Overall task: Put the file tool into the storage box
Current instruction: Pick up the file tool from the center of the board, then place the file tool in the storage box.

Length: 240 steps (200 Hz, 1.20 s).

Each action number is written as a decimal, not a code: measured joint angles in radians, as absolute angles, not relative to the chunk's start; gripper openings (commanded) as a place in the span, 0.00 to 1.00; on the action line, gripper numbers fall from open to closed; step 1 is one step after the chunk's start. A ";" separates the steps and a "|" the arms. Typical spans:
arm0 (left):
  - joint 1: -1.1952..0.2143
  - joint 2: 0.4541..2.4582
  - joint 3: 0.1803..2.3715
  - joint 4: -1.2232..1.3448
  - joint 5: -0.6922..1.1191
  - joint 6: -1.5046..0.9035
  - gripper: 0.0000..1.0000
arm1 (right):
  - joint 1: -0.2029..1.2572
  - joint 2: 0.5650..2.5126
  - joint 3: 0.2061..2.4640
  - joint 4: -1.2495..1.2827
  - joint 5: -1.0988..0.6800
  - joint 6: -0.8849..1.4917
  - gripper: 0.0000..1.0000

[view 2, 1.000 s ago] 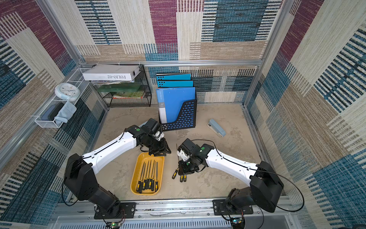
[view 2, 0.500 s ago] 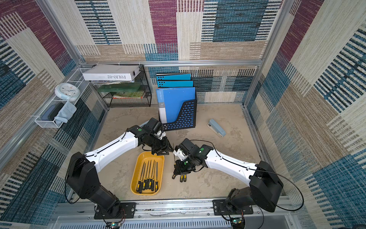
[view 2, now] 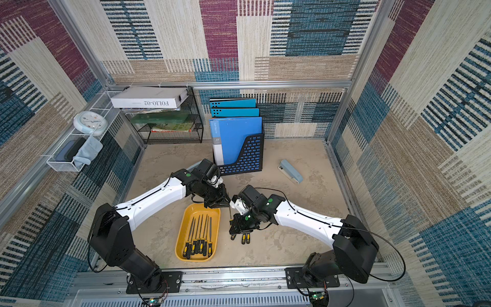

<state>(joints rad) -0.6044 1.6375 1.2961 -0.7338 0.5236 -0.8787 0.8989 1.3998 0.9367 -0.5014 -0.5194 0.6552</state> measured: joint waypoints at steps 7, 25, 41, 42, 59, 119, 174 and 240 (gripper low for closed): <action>-0.604 1.641 1.296 -0.740 0.515 -0.862 0.03 | 0.899 1.399 0.935 -0.500 -0.524 0.660 0.11; -0.604 1.660 1.304 -0.765 0.499 -0.850 0.02 | 0.898 1.396 0.933 -0.496 -0.533 0.674 0.17; -0.604 1.666 1.322 -0.788 0.495 -0.834 0.02 | 0.898 1.390 0.933 -0.491 -0.540 0.688 0.31; -0.604 1.666 1.322 -0.790 0.495 -0.832 0.02 | 0.898 1.390 0.933 -0.490 -0.540 0.689 0.32; -0.603 1.663 1.333 -0.816 0.482 -0.799 0.02 | 0.897 1.387 0.947 -0.475 -0.556 0.693 0.49; -0.522 1.565 1.235 -0.981 0.337 -0.606 0.02 | 0.821 1.372 0.963 -0.502 -0.546 0.713 0.70; -0.483 1.563 1.138 -1.035 0.168 -0.512 0.02 | 0.775 1.392 0.883 -0.585 -0.491 0.746 0.66; -0.482 1.621 1.090 -1.009 0.047 -0.468 0.03 | 0.774 1.469 0.854 -0.652 -0.421 0.757 0.57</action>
<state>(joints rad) -0.4820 1.6211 1.0897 -1.0092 0.0471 -0.4683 0.7742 1.4693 0.8539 -0.6518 -0.4210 0.7567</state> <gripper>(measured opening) 0.077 0.590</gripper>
